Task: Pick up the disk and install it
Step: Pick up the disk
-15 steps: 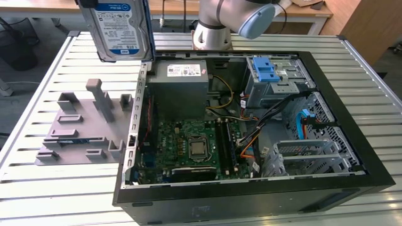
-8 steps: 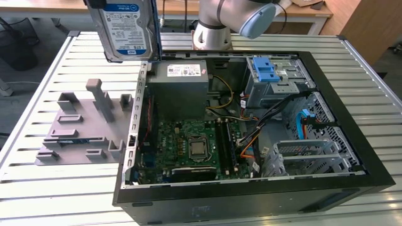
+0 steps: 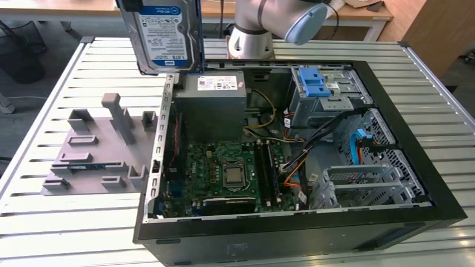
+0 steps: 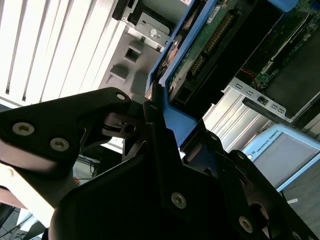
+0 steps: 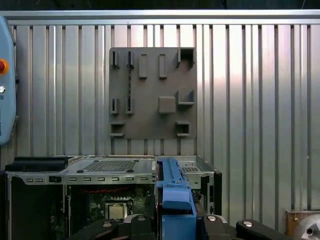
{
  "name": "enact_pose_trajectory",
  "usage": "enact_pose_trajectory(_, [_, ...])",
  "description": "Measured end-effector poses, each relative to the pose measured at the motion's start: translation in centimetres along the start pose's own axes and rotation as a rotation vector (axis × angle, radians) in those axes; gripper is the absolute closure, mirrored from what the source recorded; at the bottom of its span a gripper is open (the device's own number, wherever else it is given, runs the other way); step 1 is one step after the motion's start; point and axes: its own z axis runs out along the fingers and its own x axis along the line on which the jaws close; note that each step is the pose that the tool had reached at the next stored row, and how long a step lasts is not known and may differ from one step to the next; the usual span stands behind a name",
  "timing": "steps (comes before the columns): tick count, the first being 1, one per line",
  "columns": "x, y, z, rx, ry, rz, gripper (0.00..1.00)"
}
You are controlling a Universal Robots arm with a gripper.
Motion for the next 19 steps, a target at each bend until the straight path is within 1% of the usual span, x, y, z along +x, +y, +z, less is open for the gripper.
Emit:
enact_pose_trajectory(4, [0.35,-1.04,0.01,0.0,0.0,0.0,0.64])
enact_pose_trajectory(12, [1.09,-2.81,0.01,-0.0002,0.0001,0.0,0.64])
enact_pose_trajectory(19, [1.7,-4.5,0.02,-0.0003,0.0,0.0,0.64])
